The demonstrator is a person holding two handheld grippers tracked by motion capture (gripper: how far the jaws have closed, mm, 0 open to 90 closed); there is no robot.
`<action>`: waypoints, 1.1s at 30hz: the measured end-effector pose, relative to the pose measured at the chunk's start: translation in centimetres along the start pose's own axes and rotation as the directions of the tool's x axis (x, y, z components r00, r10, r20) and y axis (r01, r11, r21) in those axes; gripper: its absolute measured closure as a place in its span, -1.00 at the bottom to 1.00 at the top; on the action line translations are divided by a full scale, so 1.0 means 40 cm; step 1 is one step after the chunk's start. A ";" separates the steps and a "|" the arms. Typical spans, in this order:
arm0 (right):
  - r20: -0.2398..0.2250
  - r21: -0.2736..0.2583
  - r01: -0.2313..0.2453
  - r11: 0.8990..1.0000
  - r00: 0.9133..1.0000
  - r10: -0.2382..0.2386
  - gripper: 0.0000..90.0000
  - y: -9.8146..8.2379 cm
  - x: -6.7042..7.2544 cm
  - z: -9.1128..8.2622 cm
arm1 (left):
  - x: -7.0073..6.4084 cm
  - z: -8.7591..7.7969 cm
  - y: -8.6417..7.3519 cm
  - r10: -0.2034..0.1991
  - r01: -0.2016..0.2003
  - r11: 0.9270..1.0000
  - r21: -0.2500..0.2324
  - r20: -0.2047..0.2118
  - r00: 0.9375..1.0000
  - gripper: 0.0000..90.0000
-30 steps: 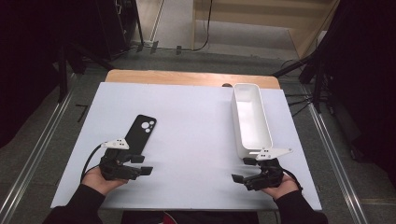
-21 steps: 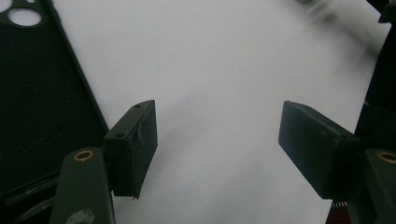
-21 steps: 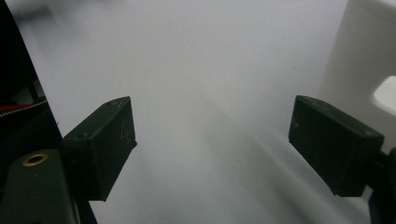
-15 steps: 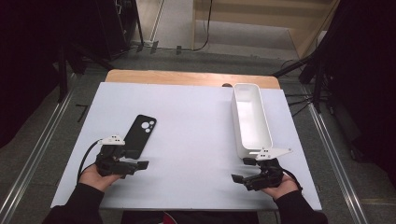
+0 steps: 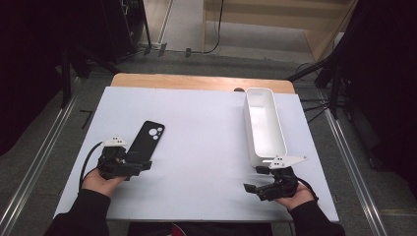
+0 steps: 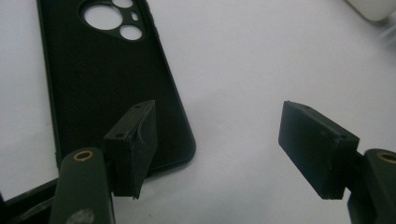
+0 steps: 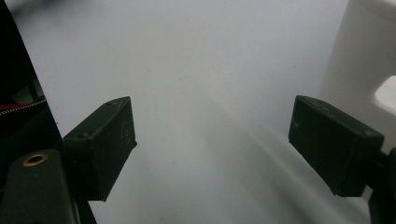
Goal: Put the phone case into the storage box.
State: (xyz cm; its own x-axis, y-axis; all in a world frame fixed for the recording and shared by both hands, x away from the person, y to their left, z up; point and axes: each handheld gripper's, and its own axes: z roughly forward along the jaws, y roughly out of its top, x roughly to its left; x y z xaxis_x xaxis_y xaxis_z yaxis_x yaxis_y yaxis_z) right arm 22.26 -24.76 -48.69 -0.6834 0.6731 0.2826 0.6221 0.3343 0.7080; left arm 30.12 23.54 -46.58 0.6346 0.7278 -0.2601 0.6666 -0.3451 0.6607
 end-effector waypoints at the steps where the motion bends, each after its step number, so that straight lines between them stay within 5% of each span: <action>1: 0.000 0.000 0.000 1.000 1.000 0.000 -0.71 0.000 0.000 0.000 | 0.003 0.000 0.002 0.007 -0.007 1.000 0.003 -0.001 1.000 -0.39; 9: 0.000 0.000 0.000 1.000 1.000 0.000 -0.71 0.000 0.000 0.000 | 0.011 0.010 0.027 0.007 -0.007 1.000 -0.008 -0.054 0.998 -0.39; 33: -0.003 -0.001 0.001 1.000 1.000 -0.001 -0.71 0.000 -0.001 0.000 | 0.069 0.036 0.094 -0.045 0.040 0.998 -0.044 -0.121 0.992 -0.39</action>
State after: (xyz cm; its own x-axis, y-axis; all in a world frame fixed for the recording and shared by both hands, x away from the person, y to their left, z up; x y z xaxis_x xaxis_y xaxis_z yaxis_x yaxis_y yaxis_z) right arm 22.27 -24.78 -48.71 -0.6855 0.6706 0.2836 0.6208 0.3349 0.7088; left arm 34.92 23.40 -45.83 0.5522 0.8088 -0.2024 0.6731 -0.2893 0.6806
